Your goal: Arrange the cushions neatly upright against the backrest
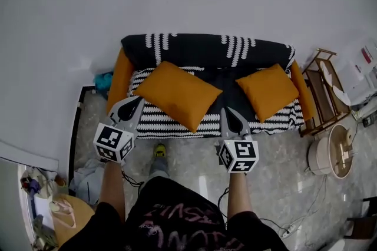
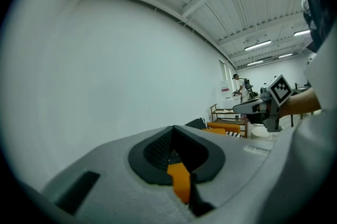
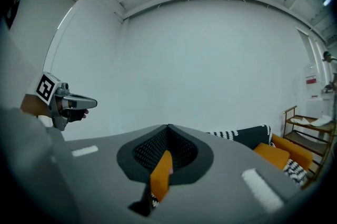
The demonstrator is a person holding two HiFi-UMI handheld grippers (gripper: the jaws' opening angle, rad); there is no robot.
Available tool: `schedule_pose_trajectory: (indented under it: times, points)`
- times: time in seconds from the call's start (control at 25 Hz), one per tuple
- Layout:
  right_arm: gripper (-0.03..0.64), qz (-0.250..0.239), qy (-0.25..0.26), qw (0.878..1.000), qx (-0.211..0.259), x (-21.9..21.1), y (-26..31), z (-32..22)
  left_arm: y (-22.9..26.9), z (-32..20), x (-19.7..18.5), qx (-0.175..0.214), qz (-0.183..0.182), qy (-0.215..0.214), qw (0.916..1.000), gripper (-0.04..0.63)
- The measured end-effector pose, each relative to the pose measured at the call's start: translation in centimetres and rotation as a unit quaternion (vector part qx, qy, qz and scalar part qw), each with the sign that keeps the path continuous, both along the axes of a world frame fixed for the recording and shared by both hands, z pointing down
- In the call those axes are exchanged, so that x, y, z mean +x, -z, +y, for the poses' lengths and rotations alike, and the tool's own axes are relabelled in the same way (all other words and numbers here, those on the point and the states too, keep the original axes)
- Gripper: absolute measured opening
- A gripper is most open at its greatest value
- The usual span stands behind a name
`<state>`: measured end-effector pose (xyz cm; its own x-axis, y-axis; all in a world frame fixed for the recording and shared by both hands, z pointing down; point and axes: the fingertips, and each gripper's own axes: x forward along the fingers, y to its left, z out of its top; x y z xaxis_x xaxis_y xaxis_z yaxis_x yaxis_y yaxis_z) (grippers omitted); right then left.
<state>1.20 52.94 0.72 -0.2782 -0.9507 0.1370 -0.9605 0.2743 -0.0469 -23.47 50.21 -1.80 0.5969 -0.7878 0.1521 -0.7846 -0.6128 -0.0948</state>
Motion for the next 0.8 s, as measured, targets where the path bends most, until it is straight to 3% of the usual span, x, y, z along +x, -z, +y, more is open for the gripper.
schedule_pose_trajectory:
  times: [0.52, 0.8]
  points:
    - [0.011, 0.019, -0.049, 0.996, -0.069, -3.4, -4.8, -18.0, -5.8, -20.7, -4.8, -0.086, -0.017, -0.024, 0.9959, 0.006]
    - [0.011, 0.002, -0.088, 0.991, -0.099, -3.5, -6.8, -24.5, -9.0, -28.3, -5.6, -0.126, -0.024, -0.058, 0.9901, 0.006]
